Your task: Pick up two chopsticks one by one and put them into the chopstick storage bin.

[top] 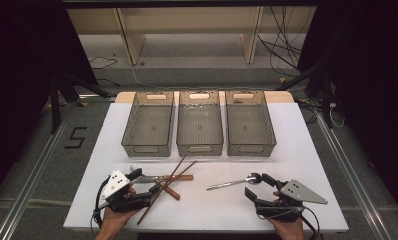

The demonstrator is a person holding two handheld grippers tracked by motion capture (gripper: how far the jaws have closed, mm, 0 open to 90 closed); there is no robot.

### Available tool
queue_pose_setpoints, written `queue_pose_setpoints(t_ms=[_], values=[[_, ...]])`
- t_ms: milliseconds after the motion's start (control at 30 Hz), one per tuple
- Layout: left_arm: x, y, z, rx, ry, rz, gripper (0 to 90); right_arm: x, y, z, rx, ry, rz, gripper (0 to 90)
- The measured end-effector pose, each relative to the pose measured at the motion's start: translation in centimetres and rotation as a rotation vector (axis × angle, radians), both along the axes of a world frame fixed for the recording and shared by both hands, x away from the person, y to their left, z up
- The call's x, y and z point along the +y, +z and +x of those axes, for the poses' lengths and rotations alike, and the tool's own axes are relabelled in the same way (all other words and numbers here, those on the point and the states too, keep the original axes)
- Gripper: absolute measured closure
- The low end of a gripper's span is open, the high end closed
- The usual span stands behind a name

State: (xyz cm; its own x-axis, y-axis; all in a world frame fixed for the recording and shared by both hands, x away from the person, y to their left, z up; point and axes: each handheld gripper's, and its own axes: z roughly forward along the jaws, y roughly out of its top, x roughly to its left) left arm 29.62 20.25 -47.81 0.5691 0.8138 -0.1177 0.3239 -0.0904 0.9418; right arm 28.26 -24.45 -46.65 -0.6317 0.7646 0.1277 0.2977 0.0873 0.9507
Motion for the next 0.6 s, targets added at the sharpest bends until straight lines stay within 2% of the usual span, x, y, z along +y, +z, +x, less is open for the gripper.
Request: queue_pose_setpoints(t_ms=[200, 233, 400, 533, 600], values=[[-0.1, 0.1, 0.1, 0.008, 0.002, 0.017, 16.0, 0.1, 0.0, 0.0, 0.008, -0.001, -0.001, 23.6], [-0.1, 0.1, 0.1, 0.014, 0.007, 0.028, 16.0, 0.1, 0.0, 0.0, 0.007, -0.001, -0.001, 23.6], [0.0, 0.4, 0.3, 0.04, 0.015, 0.025, 16.4, 0.0, 0.0, 0.1, 0.013, -0.005, -0.004, 24.1], [-0.1, 1.1, 0.5, 0.07, 0.024, 0.048, 17.8, -0.1, 0.0, 0.1, 0.013, -0.006, -0.003, 24.4], [-0.2, 1.5, 0.6, 0.085, 0.01, 0.067, 23.1, -0.1, 0.0, 0.1, 0.022, -0.001, 0.006, 24.5]])
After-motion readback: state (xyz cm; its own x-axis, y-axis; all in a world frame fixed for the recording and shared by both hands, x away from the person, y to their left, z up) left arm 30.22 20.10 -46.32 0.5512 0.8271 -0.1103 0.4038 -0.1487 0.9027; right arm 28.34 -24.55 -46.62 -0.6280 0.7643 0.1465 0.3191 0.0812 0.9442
